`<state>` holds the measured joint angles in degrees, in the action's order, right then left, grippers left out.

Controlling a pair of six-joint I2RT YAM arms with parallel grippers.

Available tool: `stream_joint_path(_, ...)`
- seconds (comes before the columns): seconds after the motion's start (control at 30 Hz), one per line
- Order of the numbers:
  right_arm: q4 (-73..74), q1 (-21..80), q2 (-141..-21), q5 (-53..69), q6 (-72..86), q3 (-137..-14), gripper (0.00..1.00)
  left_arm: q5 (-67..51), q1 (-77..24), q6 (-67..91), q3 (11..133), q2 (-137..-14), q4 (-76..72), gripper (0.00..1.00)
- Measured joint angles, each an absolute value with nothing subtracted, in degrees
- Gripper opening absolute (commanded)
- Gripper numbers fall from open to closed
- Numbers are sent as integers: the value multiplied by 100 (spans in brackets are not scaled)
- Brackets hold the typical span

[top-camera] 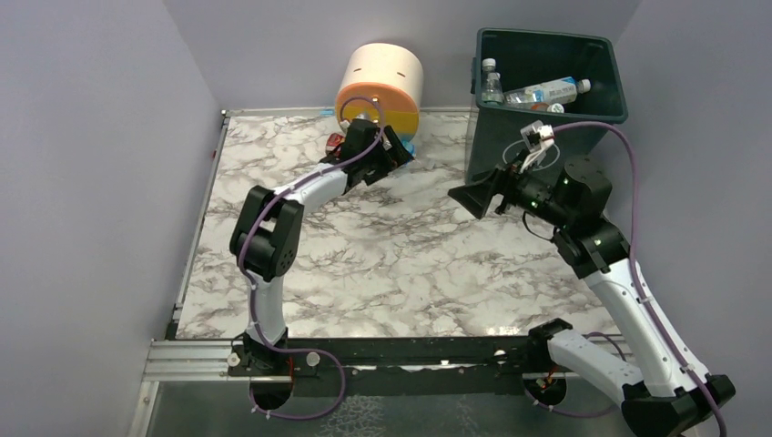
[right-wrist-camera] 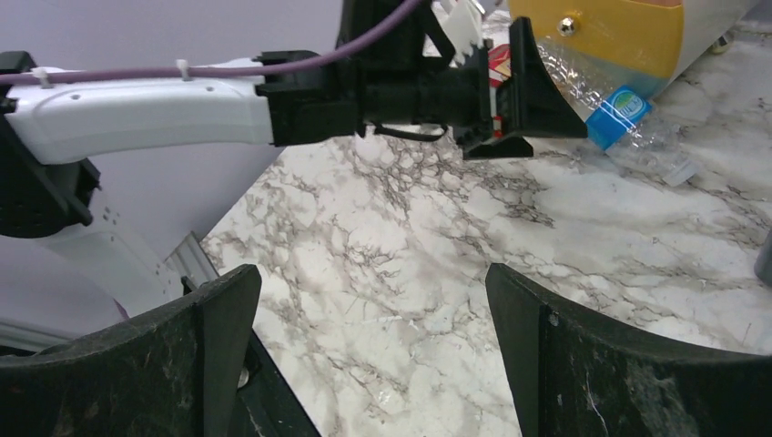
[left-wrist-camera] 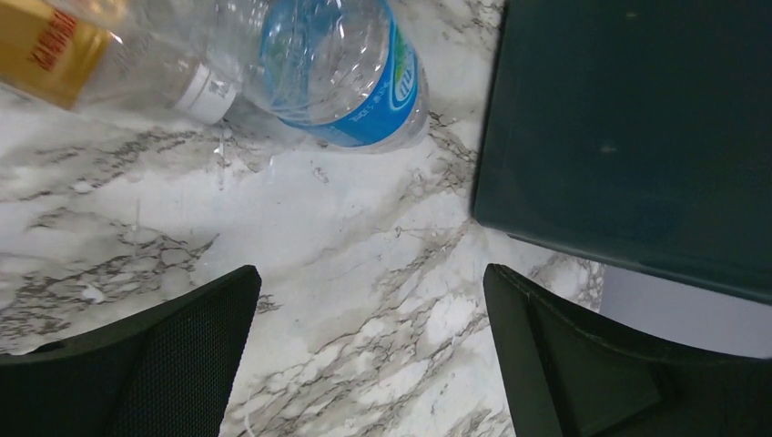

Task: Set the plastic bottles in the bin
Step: Pick up the plastic bottle at the center of the board.

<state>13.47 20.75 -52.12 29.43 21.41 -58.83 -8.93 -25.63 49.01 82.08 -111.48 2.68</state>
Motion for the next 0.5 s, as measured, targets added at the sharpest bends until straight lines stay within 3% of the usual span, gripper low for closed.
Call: stream_joint_path(0.5, 1660, 2075, -5000, 2945, 2137, -5625, 97, 692, -3275, 6337, 8324, -11990, -626, 99)
